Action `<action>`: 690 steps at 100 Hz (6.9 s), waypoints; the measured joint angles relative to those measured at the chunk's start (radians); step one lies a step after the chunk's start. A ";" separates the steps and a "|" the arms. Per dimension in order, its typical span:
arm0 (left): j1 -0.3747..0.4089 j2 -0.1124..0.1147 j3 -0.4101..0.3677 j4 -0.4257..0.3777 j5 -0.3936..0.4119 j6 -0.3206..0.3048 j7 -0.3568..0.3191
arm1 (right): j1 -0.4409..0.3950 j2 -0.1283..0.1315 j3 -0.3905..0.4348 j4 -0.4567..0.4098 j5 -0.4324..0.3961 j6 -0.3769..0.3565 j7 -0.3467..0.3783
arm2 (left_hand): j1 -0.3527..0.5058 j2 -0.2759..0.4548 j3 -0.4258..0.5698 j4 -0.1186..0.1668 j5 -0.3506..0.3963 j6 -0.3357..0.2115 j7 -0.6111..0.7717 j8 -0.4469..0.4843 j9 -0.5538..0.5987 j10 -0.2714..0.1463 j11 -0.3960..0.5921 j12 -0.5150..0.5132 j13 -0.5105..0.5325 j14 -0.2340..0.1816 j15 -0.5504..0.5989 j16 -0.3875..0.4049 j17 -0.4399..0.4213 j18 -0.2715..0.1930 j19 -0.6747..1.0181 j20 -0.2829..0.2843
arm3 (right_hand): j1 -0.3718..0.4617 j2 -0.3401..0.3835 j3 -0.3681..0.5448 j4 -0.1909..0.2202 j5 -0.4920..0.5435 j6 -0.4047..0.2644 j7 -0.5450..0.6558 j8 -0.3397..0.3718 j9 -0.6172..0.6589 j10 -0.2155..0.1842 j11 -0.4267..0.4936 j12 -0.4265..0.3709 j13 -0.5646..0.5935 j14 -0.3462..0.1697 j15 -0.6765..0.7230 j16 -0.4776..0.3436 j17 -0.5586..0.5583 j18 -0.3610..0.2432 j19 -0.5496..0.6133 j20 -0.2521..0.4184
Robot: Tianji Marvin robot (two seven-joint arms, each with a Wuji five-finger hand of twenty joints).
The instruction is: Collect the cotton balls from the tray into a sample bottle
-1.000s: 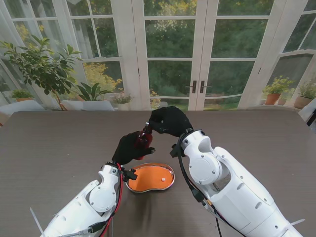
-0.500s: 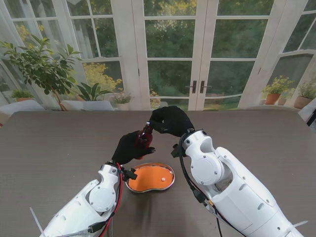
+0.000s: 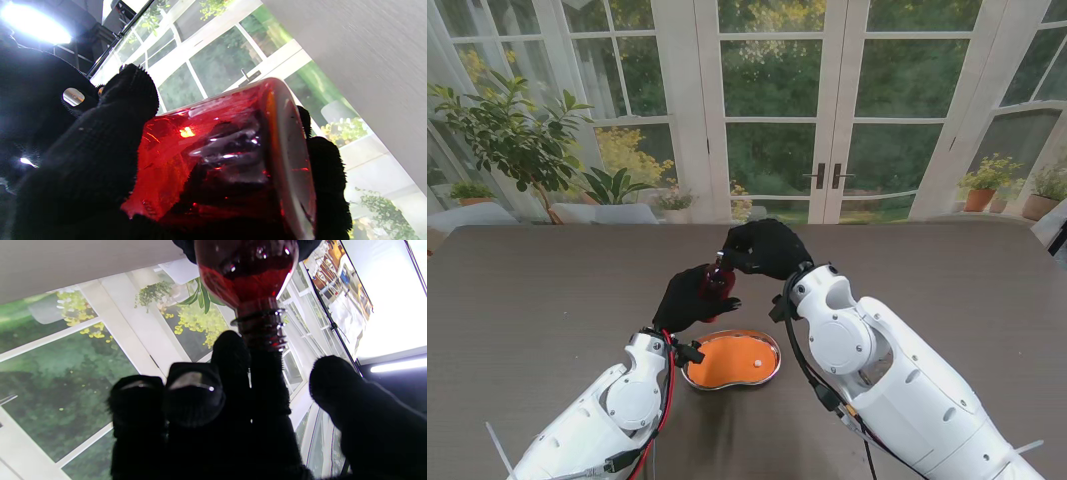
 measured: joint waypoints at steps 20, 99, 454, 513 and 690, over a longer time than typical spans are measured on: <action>0.004 0.003 -0.006 -0.004 0.007 0.000 -0.001 | 0.002 0.007 0.003 0.000 -0.007 -0.004 0.019 | 0.000 0.000 0.000 0.000 0.003 0.000 0.000 0.000 0.001 0.000 0.000 0.000 0.000 0.000 0.000 0.000 0.000 0.000 0.000 0.000 | -0.063 0.086 -0.038 0.070 -0.004 -0.004 -0.071 0.133 -0.013 0.000 -0.009 0.000 0.000 0.001 -0.012 0.000 -0.013 0.000 0.000 0.002; 0.004 0.010 -0.006 -0.025 0.019 -0.003 -0.005 | -0.018 0.009 0.047 -0.025 0.006 -0.010 0.003 | 0.000 0.000 0.000 0.000 0.006 0.000 0.000 0.000 0.009 0.000 -0.007 0.000 0.000 -0.001 0.000 0.000 0.000 0.000 0.000 0.000 | -0.098 0.097 -0.085 0.071 -0.015 -0.011 -0.113 0.159 -0.026 0.001 -0.011 0.000 0.000 0.003 -0.034 -0.011 -0.026 0.000 0.000 0.004; 0.172 0.069 -0.151 -0.209 0.069 0.059 -0.099 | 0.199 0.019 -0.429 0.624 -0.381 -0.272 -0.316 | 0.000 0.000 0.000 0.000 0.006 0.000 0.000 -0.001 0.009 0.000 -0.008 -0.018 0.000 -0.001 0.000 0.000 0.000 -0.001 0.000 0.000 | 0.086 -0.730 0.130 -0.012 0.034 -0.087 -0.081 0.110 0.014 -0.062 0.078 0.086 0.000 -0.059 0.037 0.000 0.050 0.000 0.000 0.003; 0.169 0.068 -0.149 -0.206 0.066 0.056 -0.099 | 0.218 0.018 -0.464 0.639 -0.403 -0.268 -0.332 | 0.000 0.000 0.000 0.000 0.006 0.000 0.000 -0.001 0.009 0.000 -0.008 -0.020 0.000 -0.001 0.000 0.000 0.000 -0.001 0.000 0.000 | 0.086 -0.716 0.130 -0.051 0.045 -0.087 -0.075 0.054 0.014 -0.063 0.078 0.086 0.000 -0.060 0.048 0.009 0.052 0.000 0.000 0.003; 0.170 0.068 -0.150 -0.206 0.057 0.056 -0.102 | 0.242 -0.003 -0.489 0.678 -0.371 -0.318 -0.321 | 0.000 0.000 0.000 0.000 0.006 0.000 0.000 -0.001 0.009 0.000 -0.008 -0.031 0.000 -0.001 0.000 0.000 0.000 -0.001 0.000 0.000 | 0.215 -0.551 0.129 -0.153 0.074 -0.103 0.211 -0.168 0.037 -0.068 0.086 0.112 0.000 -0.060 0.073 0.014 0.052 0.000 0.000 0.003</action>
